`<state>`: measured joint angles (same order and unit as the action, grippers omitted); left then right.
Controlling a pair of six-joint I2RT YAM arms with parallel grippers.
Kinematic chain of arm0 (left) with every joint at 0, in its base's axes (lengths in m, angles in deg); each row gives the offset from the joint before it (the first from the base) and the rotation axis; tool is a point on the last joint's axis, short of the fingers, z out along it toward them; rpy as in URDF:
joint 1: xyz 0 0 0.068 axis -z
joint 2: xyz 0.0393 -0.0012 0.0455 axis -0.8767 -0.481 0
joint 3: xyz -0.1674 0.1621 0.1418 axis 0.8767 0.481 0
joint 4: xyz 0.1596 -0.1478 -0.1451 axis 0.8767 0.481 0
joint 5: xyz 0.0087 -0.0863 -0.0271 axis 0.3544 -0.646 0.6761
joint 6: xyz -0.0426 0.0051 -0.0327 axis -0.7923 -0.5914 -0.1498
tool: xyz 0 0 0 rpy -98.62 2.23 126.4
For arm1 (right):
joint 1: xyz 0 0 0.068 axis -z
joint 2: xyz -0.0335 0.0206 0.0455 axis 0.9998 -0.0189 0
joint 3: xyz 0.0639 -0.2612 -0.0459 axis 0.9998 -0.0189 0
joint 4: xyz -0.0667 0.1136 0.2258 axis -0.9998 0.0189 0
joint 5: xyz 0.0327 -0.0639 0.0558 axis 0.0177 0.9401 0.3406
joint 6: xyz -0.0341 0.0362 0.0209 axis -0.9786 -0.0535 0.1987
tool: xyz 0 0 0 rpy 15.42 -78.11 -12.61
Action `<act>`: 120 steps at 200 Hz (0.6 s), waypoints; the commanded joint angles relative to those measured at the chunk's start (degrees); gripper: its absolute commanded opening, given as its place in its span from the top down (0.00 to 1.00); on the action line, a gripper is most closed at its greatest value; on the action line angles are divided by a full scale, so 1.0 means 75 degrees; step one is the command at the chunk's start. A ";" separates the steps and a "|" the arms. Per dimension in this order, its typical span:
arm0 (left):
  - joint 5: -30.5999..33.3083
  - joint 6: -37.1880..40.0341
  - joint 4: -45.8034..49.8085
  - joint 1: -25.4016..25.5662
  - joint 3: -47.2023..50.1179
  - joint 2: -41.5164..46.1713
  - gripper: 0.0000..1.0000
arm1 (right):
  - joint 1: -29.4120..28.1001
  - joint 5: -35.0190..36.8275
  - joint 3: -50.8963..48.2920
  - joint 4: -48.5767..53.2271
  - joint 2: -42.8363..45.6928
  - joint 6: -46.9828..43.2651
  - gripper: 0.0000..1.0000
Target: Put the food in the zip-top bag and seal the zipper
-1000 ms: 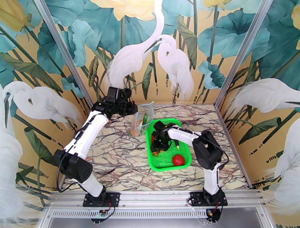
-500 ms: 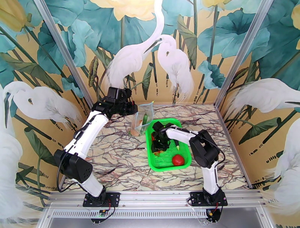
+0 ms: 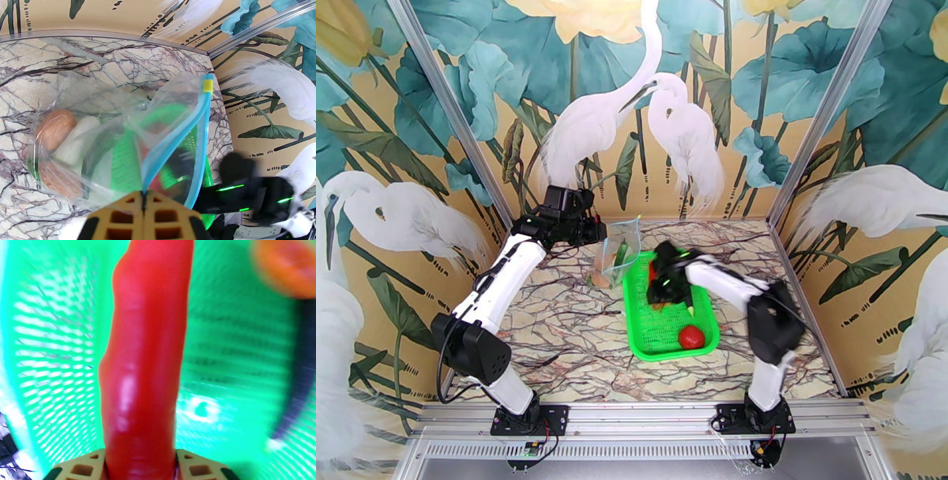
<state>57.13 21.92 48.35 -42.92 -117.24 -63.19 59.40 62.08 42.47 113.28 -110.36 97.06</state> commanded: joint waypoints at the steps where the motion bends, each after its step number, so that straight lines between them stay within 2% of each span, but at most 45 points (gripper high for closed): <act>1: 0.0040 0.0224 -0.0152 -0.0043 0.0149 0.0131 1.00 | 0.0377 0.0205 0.0330 0.0544 0.0861 -0.0170 0.75; 32: -0.0025 0.0295 -0.0402 0.0001 0.0343 0.0180 1.00 | 0.0573 -0.0666 0.1333 0.1364 0.1286 -0.0506 0.75; 62: 0.0145 0.0448 -0.0538 0.0269 0.0428 0.0174 1.00 | 0.0530 -0.2273 0.2134 0.1998 0.1372 -0.0658 0.75; 120: 0.0647 0.0654 -0.0751 0.0613 0.0434 0.0267 1.00 | 0.0438 -0.5004 0.1477 0.1184 0.1977 0.0168 0.76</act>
<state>59.07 25.22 44.92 -38.92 -114.36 -63.17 63.34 36.26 56.20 124.56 -98.01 94.81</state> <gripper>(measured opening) 0.052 0.399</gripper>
